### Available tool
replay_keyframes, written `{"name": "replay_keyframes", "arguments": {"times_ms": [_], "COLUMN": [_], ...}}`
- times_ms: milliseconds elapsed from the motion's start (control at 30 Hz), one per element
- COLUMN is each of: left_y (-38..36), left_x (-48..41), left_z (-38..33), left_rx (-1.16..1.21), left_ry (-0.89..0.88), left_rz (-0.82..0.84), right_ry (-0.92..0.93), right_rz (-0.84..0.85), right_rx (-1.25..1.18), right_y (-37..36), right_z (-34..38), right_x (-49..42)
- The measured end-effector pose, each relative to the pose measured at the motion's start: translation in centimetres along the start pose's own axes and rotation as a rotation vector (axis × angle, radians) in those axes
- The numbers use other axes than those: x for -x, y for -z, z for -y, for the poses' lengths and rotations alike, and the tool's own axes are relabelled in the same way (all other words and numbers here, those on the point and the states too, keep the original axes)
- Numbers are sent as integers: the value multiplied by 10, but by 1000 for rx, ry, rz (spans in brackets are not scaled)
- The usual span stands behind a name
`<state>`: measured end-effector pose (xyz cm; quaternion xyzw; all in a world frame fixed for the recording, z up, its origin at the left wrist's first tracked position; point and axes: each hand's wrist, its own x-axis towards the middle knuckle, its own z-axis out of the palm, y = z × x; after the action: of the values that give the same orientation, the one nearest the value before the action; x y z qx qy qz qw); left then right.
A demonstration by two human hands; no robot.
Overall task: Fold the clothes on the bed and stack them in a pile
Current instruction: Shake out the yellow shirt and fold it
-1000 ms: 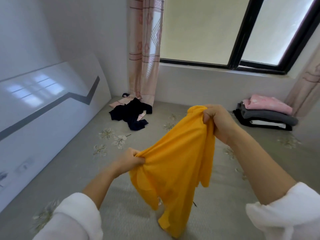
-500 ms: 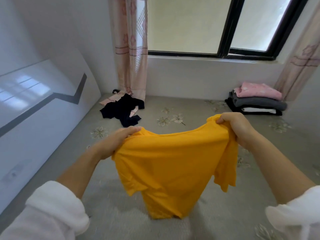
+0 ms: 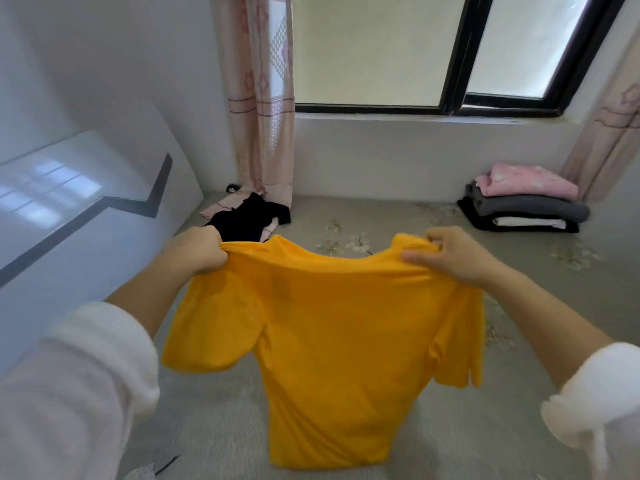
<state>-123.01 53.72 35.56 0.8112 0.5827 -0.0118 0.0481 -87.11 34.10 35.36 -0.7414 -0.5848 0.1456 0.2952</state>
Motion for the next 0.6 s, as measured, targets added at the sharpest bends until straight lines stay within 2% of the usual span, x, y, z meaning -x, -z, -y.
{"name": "replay_keyframes", "arguments": {"times_ms": [67,100,133,200,267,367,467,533,600], "left_y": [-9,-11,-12,-11,-4,6,12,6,-9], "left_x": [-12,-17,-22,-29,-32,-43,-57,-59,-54], "left_z": [1,1,0,-10,-24,-36,-40,-39,-33], "left_rx": [-23,-3,108,639,1221,1584,1692,1547,1410], "left_ry": [88,140,189,309,343,168,92,124,74], "left_rz": [-114,-111,-72,66,154,28,-119,-264,-385], "right_ry": [-65,-97,-113,-157,-225,-261,-185,-138,-118], "right_rz": [248,296,263,59,-139,-397,-606,-676,-702], "right_rx": [232,398,553,674,577,264,-23,-90,-67], "right_y": [-11,-15,-18,-21,-20,-11,-4,-6,-13], "right_z": [-5,-9,-12,-18,-25,-22,-13,-12,-20], "right_x": [-16,-25,-33,-46,-60,-76,-78,-68,-53]}}
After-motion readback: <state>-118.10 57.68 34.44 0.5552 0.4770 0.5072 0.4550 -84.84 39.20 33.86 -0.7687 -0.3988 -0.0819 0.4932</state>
